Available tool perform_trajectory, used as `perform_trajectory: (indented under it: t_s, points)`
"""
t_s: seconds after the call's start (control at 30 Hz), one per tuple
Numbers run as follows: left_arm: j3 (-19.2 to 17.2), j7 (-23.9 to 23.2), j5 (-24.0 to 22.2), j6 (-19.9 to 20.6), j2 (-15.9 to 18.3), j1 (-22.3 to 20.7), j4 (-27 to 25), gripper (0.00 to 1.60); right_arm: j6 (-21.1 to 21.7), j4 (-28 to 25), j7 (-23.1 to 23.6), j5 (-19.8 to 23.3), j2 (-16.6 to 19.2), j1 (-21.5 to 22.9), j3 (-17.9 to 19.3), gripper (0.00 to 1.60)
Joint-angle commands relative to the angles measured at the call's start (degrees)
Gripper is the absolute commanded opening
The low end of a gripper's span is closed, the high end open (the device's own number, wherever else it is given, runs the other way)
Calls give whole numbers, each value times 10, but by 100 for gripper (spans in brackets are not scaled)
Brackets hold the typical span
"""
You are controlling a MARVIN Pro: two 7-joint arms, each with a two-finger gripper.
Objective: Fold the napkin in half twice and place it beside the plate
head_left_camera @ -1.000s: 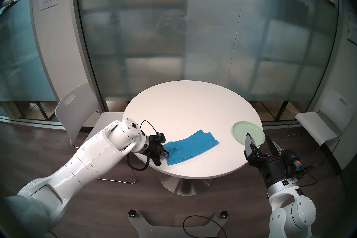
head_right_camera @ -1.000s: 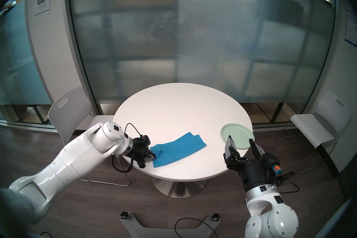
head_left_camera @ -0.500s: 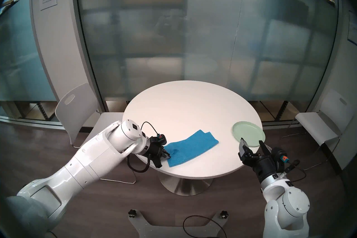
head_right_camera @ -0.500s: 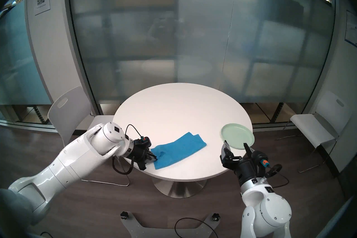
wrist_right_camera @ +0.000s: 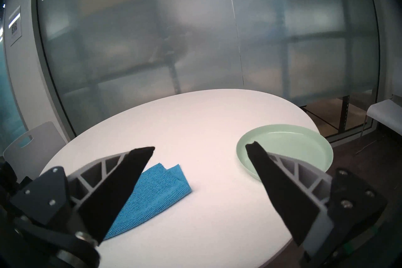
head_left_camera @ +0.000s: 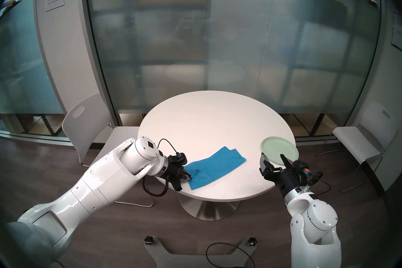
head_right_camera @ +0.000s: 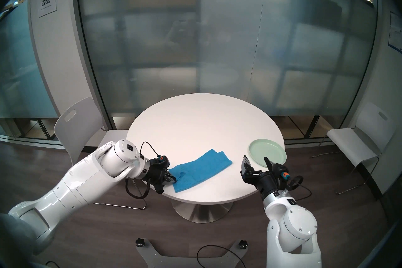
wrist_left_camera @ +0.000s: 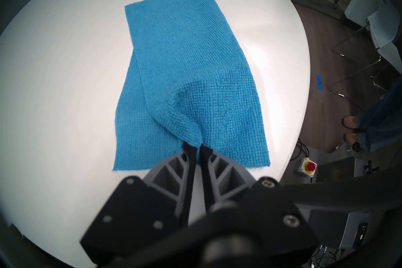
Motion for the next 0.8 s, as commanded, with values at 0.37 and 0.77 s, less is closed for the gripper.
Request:
perform_trajectory:
  t_s: [0.37,0.77]
  points:
    - [-2,12,-15,7,23,32,-42,49,4,76,5,-44,24,101,-39,160]
    - [-4,24,-25,11,32,50,-58,48,10,115,11,-59,28,117,-46,160]
